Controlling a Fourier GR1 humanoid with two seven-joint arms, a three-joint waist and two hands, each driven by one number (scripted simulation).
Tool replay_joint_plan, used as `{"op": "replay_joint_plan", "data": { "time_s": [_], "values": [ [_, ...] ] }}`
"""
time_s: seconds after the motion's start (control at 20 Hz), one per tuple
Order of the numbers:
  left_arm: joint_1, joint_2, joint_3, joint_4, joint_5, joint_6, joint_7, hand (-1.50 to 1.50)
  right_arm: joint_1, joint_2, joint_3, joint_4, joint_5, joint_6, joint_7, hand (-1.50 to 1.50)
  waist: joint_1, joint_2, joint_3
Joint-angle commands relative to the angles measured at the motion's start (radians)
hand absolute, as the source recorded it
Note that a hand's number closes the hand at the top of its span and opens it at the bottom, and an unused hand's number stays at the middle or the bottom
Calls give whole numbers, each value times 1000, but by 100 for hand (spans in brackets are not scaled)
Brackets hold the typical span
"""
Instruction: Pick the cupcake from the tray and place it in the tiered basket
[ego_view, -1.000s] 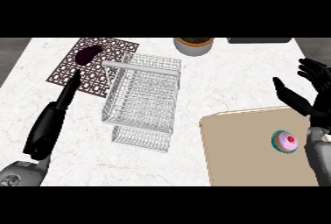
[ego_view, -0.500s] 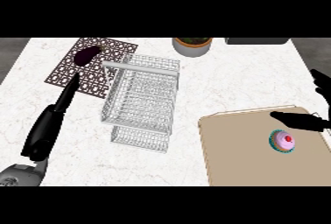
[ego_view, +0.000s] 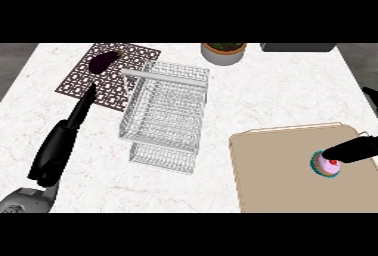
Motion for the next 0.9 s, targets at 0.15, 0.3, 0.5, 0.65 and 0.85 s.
{"op": "replay_joint_plan", "data": {
  "time_s": [0.15, 0.3, 0.5, 0.65, 0.85],
  "values": [
    [-11, -10, 0, 11, 1, -23, -7, 0, -141, 78, 93, -9, 54, 107, 352, -150, 14, 9, 4],
    [16, -37, -21, 11, -18, -2, -30, 0, -172, 146, 114, 85, 97, 102, 353, -150, 24, 11, 3],
    [16, -34, -36, -9, -40, -4, -18, 0, -192, 207, 135, 180, 158, 128, 354, -150, 26, 10, 3],
    [-21, -16, 14, 19, -16, -16, -8, 0, -201, 213, 133, 267, 187, 164, 354, -150, 20, 12, 3],
    [6, 1, 21, 12, -14, -32, -14, 0, -162, 265, 132, 327, 255, 149, 355, -150, 8, 7, 4]
  ]
}}
